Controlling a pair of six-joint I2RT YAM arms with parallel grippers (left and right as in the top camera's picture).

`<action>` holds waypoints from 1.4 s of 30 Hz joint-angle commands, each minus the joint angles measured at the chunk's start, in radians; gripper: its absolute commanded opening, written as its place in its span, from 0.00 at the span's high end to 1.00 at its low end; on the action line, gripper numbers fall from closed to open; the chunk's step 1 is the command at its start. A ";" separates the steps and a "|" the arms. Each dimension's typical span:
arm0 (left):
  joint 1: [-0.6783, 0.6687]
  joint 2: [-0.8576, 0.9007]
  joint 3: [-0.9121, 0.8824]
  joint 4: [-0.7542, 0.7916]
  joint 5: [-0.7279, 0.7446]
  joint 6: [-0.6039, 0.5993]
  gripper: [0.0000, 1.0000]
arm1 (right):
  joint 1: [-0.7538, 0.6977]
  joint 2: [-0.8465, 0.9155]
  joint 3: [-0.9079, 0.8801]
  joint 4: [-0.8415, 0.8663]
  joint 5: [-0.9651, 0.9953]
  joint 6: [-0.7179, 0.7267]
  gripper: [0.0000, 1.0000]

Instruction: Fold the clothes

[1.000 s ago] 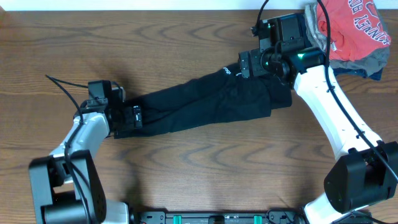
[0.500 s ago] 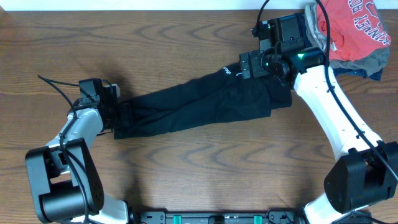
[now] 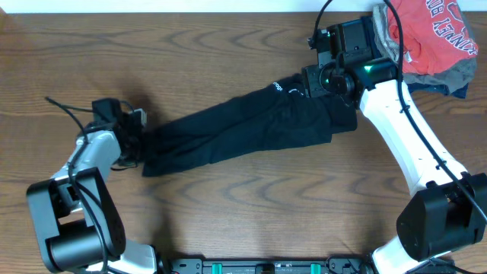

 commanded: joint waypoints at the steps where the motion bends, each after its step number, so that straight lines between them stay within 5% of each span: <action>1: 0.047 -0.050 0.093 -0.095 -0.006 -0.008 0.94 | -0.002 0.011 0.000 -0.004 -0.011 0.031 0.64; 9: 0.092 -0.077 0.357 -0.380 -0.007 0.019 0.94 | -0.003 0.066 -0.014 -0.007 -0.071 0.031 0.81; 16: 0.081 -0.077 0.475 -0.491 -0.009 0.022 0.94 | 0.002 0.100 -0.014 -0.006 -0.098 0.031 0.82; 32: -0.231 0.030 0.472 -0.464 -0.013 0.035 0.94 | 0.004 0.100 -0.014 -0.006 -0.098 0.031 0.60; 42: -0.377 0.192 0.472 -0.334 -0.005 -0.076 0.94 | 0.004 0.100 -0.014 -0.006 -0.098 0.031 0.54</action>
